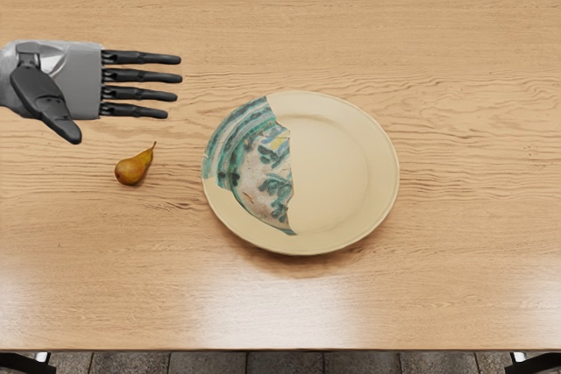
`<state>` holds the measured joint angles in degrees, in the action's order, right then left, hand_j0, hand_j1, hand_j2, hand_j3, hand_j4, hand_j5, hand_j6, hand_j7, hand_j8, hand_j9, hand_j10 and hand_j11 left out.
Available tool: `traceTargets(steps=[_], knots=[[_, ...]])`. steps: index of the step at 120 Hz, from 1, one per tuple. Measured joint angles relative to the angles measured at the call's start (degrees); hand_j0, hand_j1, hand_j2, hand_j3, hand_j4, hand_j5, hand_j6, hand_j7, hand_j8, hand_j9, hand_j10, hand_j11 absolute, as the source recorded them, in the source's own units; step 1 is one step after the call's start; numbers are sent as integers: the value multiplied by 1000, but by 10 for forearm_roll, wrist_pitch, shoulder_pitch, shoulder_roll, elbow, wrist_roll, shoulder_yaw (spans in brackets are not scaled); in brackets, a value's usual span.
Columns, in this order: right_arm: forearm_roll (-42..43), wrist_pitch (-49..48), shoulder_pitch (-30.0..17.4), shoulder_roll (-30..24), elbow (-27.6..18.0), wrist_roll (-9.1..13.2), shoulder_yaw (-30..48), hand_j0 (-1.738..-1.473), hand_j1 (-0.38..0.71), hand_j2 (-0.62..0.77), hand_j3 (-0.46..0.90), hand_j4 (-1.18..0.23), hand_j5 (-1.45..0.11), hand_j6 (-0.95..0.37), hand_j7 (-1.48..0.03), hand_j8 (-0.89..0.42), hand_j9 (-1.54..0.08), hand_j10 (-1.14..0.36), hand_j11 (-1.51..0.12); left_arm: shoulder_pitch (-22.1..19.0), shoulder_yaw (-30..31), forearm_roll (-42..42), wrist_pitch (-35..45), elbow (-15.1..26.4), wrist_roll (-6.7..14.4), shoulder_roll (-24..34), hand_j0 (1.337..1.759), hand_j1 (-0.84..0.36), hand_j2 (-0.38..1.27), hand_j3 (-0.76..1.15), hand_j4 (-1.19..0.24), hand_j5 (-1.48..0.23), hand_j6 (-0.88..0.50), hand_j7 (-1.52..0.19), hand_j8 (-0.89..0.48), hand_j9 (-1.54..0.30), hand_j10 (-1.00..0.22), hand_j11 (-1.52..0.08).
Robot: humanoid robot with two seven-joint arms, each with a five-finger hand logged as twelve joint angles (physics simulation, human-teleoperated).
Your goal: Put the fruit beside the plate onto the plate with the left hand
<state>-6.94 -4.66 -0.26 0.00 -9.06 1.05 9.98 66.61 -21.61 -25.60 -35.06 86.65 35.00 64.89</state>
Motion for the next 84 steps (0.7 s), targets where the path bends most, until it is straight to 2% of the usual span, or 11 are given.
traceTargets(steps=[22, 35, 46, 57, 74, 84], knots=[[1, 0, 1, 0, 0, 0, -3, -1658, -310, -7, 0, -33, -43, -33, -43, -33, -43, -33, -43, 9, 12, 3, 0, 1, 0, 0, 1658, 348, -2, 0, 4, 1, 4, 0, 4, 0, 2, 0], [1, 0, 1, 0, 0, 0, -4, -1658, -310, -7, 0, -33, -43, -33, -43, -33, -43, -33, -43, 30, 16, 58, 25, 13, 0, -25, 1658, 348, -1, 0, 3, 0, 3, 0, 3, 0, 2, 0], [2, 0, 1, 0, 0, 0, -4, -1658, -310, -7, 0, -33, -43, -33, -43, -33, -43, -33, -43, 50, 17, 115, 103, 37, 0, -32, 1658, 348, -1, 0, 2, 0, 3, 0, 2, 0, 2, 0], [1, 0, 1, 0, 0, 0, -4, -1658, -310, -7, 0, -33, -43, -33, -43, -33, -43, -33, -43, 92, 29, 188, 215, 58, 0, -92, 1658, 349, -1, 0, 2, 0, 2, 0, 2, 0, 1, 0], [2, 0, 1, 0, 0, 0, -4, -1658, -310, -7, 0, -33, -43, -33, -43, -33, -43, -33, -43, 189, 123, 301, 380, 71, 0, -172, 1658, 349, -1, 0, 0, 0, 0, 0, 0, 0, 0, 0], [2, 0, 1, 0, 1, 0, -4, -1658, -310, -7, 0, -33, -43, -33, -43, -33, -43, -33, -43, 200, 178, 356, 464, 74, 0, -206, 1658, 349, -1, 0, -1, 0, -1, 0, -1, 0, -1, 0]])
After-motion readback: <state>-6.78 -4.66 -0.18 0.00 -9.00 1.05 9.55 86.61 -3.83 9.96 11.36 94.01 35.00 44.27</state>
